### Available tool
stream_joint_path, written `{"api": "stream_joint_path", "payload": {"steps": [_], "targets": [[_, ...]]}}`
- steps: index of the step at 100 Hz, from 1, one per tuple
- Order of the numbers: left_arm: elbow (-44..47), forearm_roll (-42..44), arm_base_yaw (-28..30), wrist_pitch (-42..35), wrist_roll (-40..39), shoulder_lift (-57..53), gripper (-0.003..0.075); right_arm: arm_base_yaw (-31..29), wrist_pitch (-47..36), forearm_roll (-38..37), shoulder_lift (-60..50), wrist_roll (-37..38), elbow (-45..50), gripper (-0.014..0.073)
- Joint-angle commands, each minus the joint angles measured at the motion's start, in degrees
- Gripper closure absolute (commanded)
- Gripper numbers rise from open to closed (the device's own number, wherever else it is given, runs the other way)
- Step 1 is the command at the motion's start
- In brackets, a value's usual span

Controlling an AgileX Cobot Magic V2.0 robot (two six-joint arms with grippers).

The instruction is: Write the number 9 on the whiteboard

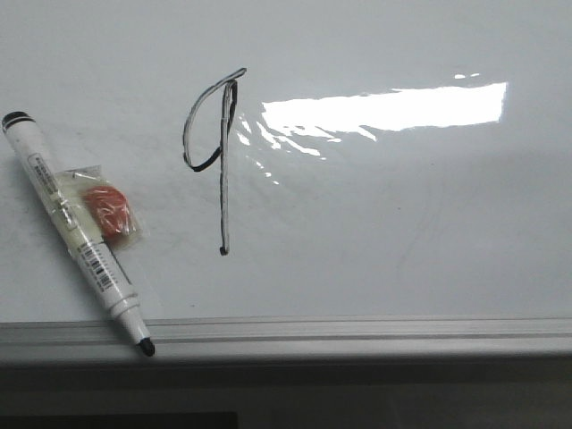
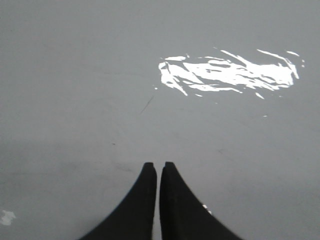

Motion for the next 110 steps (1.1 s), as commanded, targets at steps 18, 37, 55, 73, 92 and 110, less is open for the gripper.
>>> {"api": "stream_joint_path", "payload": {"steps": [18,37,55,73,92,110], "targets": [[2.34,6.84,0.56,4.70,-3.76,-1.64,0.0741,-0.03,-4.30,-0.63,0.52,-0.45,-1.42,0.0657],[2.34,6.84,0.56,9.77,-3.76,-1.64,0.0741,-0.03,-4.30,-0.63,0.52,-0.45,-1.42,0.0657],[2.34,6.21,0.56,9.75,-3.76,-1.64,0.0741,-0.03,-4.30,-0.63,0.52,-0.45,-1.42,0.0657],[2.34,6.21,0.56,9.75,-3.76,-1.64,0.0741,-0.03,-4.30,-0.63,0.52,-0.45,-1.42,0.0657],[2.34,6.21,0.56,9.75,-3.76,-1.64,0.0741,-0.03,-4.30,-0.63,0.52,-0.45,-1.42,0.0657],[2.34,6.21,0.56,9.75,-3.76,-1.64,0.0741,-0.03,-4.30,-0.63,0.52,-0.45,-1.42,0.0657]]}}
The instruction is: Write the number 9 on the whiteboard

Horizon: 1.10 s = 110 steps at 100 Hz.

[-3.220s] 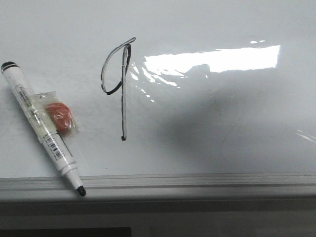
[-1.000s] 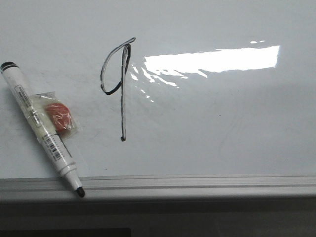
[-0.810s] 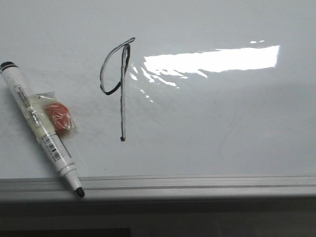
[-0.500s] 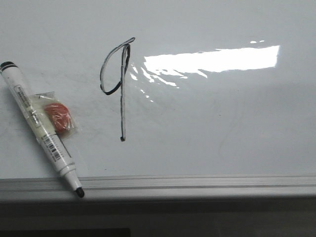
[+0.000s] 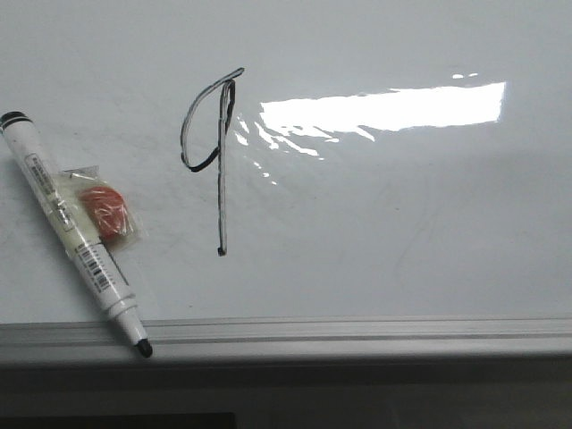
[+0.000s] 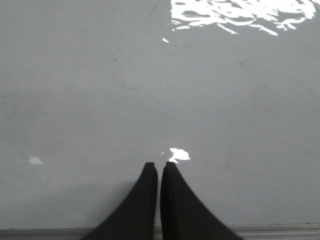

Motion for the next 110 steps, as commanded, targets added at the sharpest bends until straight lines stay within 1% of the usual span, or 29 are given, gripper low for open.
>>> {"api": "stream_joint_path", "payload": {"steps": [1,14,22,30,35,42,47,49,51,62,69,70,75,78,85,91,98,110], "targets": [[2.34,-0.48,0.15,-2.65,-0.56,-1.64,0.0741,-0.03,-4.30,-0.63,0.52,-0.45,-1.42,0.0657],[2.34,-0.48,0.15,-2.65,-0.56,-1.64,0.0741,-0.79,-4.30,-0.63,0.52,-0.45,-1.42,0.0657],[2.34,-0.48,0.15,-2.65,-0.56,-1.64,0.0741,-2.84,-4.58,-0.63,0.52,-0.45,-1.17,0.0657],[2.34,-0.48,0.15,-2.65,-0.56,-1.64,0.0741,-6.73,-9.66,-2.33,0.52,-0.45,0.16,0.0657],[2.34,-0.48,0.15,-2.65,-0.56,-1.64,0.0741,-10.35,-13.12,-2.89,0.52,-0.45,1.44,0.0657],[2.34,-0.48,0.15,-2.65,-0.56,-1.64,0.0741,-16.89,-17.22,-2.89,0.52,-0.45,3.46,0.0657],[2.34,-0.48,0.15,-2.65,-0.56,-1.64,0.0741,-23.09,-19.79,-2.89,0.52,-0.45,4.91,0.0657],[2.34,-0.48,0.15,-2.65,-0.56,-1.64,0.0741,-24.73,-20.89,-2.89,0.52,-0.45,5.50,0.0657],[2.34,-0.48,0.15,-2.65,-0.56,-1.64,0.0741,-27.99,-21.68,-2.89,0.52,-0.34,6.10,0.0657],[2.34,-0.48,0.15,-2.65,-0.56,-1.64,0.0741,-39.67,-22.64,-2.98,0.52,3.40,8.60,0.0657],[2.34,-0.48,0.15,-2.65,-0.56,-1.64,0.0741,-47.38,-22.53,-3.02,0.52,3.58,9.82,0.0657],[2.34,-0.48,0.15,-2.65,-0.56,-1.64,0.0741,-47.38,-22.51,-3.02,0.52,3.58,9.94,0.0657],[2.34,-0.48,0.15,-2.65,-0.56,-1.64,0.0741,-51.64,-22.38,-3.02,0.52,3.70,10.80,0.0657],[2.34,-0.48,0.15,-2.65,-0.56,-1.64,0.0741,-54.79,-21.91,-3.02,0.52,3.69,11.44,0.0657],[2.34,-0.48,0.15,-2.65,-0.56,-1.64,0.0741,-58.15,-21.05,-3.19,0.52,4.82,12.60,0.0657],[2.34,-0.48,0.15,-2.65,-0.56,-1.64,0.0741,-60.70,-15.73,-3.92,0.13,4.97,12.46,0.0657],[2.34,-0.48,0.15,-2.65,-0.56,-1.64,0.0741,-62.00,-9.75,-5.11,-1.04,4.97,12.46,0.0657],[2.34,-0.48,0.15,-2.65,-0.56,-1.64,0.0741,-62.19,0.04,-6.74,-4.75,4.97,12.56,0.0657]]}}
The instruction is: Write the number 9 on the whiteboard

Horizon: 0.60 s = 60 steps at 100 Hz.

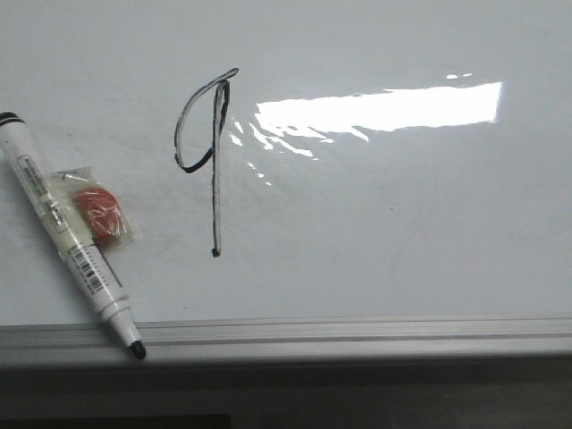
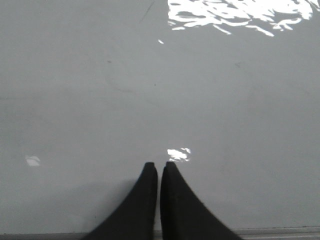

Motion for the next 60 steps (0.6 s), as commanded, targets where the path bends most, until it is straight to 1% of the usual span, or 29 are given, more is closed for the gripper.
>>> {"api": "stream_joint_path", "payload": {"steps": [1,18,23,60], "targets": [[2.34,-0.48,0.15,-2.72,-0.56,-1.64,0.0741,-0.55,2.74,-1.61,-1.79,0.18,0.62,0.0657],[2.34,-0.48,0.15,-2.72,-0.56,-1.53,0.0741,-0.55,10.62,-2.28,-1.79,-1.23,0.62,0.0657],[2.34,-0.48,0.15,-2.72,-0.56,-1.53,0.0741,-0.55,10.52,-2.28,-1.79,-2.55,0.62,0.0657],[2.34,-0.48,0.15,-2.72,-0.56,-1.53,0.0741,-0.55,10.26,-2.28,-1.79,-2.55,0.62,0.0657]]}}
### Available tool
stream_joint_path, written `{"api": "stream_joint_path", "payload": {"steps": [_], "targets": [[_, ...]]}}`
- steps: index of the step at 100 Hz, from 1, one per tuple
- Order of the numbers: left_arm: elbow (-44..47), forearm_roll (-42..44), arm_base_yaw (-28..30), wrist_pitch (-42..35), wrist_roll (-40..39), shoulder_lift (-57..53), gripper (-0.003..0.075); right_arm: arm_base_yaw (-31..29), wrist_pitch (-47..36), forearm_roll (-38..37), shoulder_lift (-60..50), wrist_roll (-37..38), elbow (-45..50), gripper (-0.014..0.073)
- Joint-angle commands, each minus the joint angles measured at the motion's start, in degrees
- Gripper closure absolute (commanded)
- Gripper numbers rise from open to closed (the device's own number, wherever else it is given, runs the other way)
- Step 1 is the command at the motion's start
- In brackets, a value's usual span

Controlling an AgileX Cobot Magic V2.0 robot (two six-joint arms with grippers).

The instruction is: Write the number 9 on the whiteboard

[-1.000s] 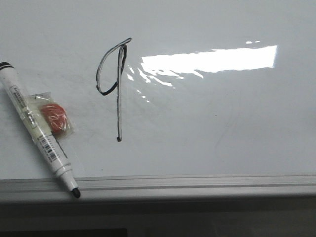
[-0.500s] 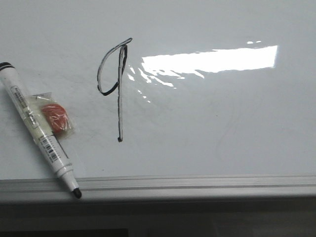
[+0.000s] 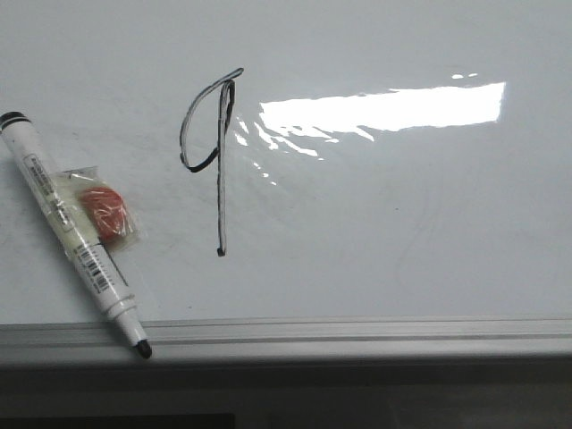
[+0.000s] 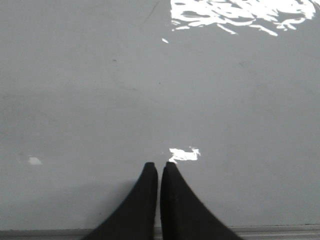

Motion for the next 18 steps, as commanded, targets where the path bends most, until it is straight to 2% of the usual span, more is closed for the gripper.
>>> {"api": "stream_joint_path", "payload": {"steps": [1,18], "targets": [[2.34,-0.48,0.15,-2.72,-0.56,-1.53,0.0741,-0.28,-1.25,-0.86,-1.31,-0.70,0.62,0.0657],[2.34,-0.48,0.15,-2.72,-0.56,-1.53,0.0741,-0.28,-1.25,-0.86,-1.31,-0.70,0.62,0.0657]]}}
